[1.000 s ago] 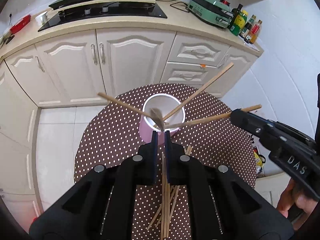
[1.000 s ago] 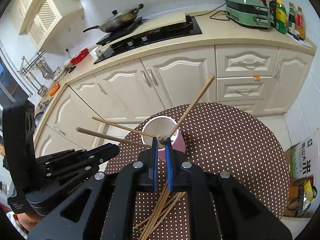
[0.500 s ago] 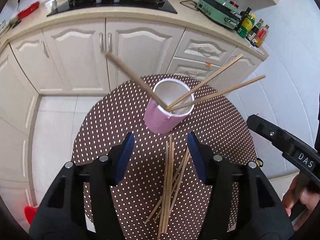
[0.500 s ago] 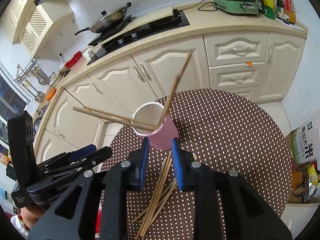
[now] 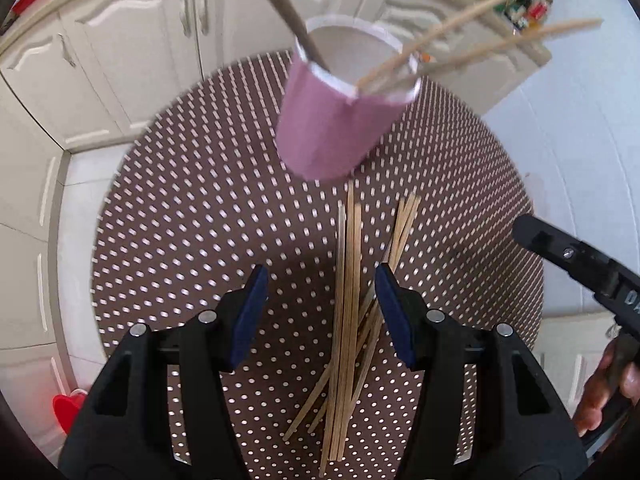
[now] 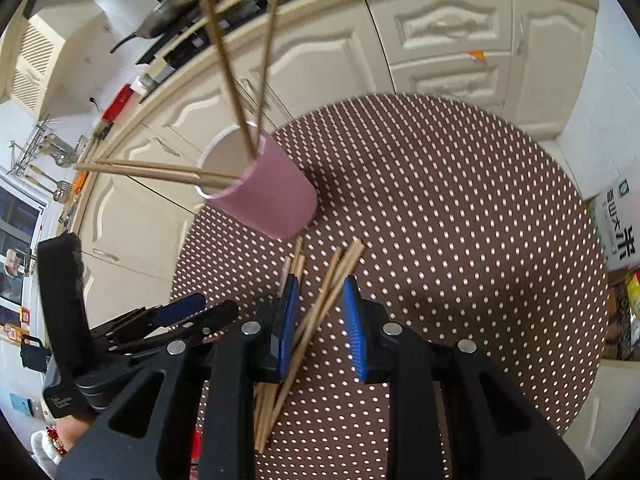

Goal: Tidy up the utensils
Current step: 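Lower the open right gripper to the pile and grasp another chopstick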

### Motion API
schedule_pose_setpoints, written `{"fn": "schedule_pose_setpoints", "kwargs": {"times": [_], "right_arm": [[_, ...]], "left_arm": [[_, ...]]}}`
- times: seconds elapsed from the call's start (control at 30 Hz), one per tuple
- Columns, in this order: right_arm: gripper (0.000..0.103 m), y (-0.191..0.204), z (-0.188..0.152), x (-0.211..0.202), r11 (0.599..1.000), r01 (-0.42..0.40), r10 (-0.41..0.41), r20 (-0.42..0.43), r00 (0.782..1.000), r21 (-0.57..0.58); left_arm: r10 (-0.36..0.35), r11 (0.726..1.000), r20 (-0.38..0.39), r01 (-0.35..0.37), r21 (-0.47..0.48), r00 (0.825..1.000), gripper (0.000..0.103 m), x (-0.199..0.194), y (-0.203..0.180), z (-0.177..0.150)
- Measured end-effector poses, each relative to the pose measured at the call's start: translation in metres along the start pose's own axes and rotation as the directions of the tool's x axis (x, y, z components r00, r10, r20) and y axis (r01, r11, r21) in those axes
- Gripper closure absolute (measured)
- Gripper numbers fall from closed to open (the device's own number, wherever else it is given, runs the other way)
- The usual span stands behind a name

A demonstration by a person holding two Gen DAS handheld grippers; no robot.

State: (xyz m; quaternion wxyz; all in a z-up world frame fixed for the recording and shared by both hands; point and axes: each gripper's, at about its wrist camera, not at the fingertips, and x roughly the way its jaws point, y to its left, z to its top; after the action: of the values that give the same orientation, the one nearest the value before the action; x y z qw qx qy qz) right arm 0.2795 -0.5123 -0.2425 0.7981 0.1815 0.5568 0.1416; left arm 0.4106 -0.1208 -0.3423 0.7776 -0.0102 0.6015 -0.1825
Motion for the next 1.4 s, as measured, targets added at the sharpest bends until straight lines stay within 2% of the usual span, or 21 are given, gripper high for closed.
{"fn": "schedule_pose_setpoints", "kwargs": {"times": [0.33, 0.43, 0.73, 0.87, 1.07, 1.23, 1.3, 1.4], "right_arm": [[0.081, -0.026, -0.006, 0.025, 0.998, 0.01, -0.006, -0.077, 0.997, 0.059], [0.081, -0.029, -0.007, 0.032, 0.998, 0.009, -0.003, -0.093, 0.996, 0.066], [0.081, -0.025, -0.001, 0.056, 0.997, 0.003, 0.008, -0.144, 0.99, 0.076], [0.081, -0.022, 0.001, 0.069, 0.996, -0.013, 0.028, -0.168, 0.985, 0.091], [0.081, -0.007, 0.004, 0.087, 0.996, -0.034, 0.051, -0.206, 0.977, 0.085], [0.081, 0.0, 0.006, 0.105, 0.997, -0.008, 0.025, -0.249, 0.968, 0.071], [0.079, 0.003, 0.007, 0.108, 0.998, -0.001, 0.016, -0.252, 0.968, 0.06], [0.083, 0.013, 0.011, 0.113, 1.0, 0.029, -0.029, -0.258, 0.966, -0.004]], "left_arm": [[0.062, 0.998, -0.098, -0.06, 0.028, 0.993, 0.048, 0.054, -0.001, 0.007], [0.067, 0.997, -0.086, -0.064, 0.038, 0.994, 0.048, 0.057, -0.002, 0.014], [0.158, 0.98, -0.074, -0.146, 0.138, 0.985, 0.05, 0.07, -0.021, 0.034], [0.195, 0.971, -0.061, -0.184, 0.152, 0.979, 0.07, 0.073, -0.026, 0.036], [0.168, 0.981, -0.055, -0.162, 0.103, 0.984, 0.091, 0.071, -0.008, 0.04], [0.124, 0.992, -0.058, -0.122, 0.036, 0.991, 0.096, 0.071, 0.01, 0.036], [0.117, 0.993, -0.059, -0.116, 0.023, 0.991, 0.097, 0.065, 0.007, 0.032], [0.099, 0.995, -0.059, -0.099, 0.0, 0.993, 0.097, 0.058, 0.018, 0.02]]}}
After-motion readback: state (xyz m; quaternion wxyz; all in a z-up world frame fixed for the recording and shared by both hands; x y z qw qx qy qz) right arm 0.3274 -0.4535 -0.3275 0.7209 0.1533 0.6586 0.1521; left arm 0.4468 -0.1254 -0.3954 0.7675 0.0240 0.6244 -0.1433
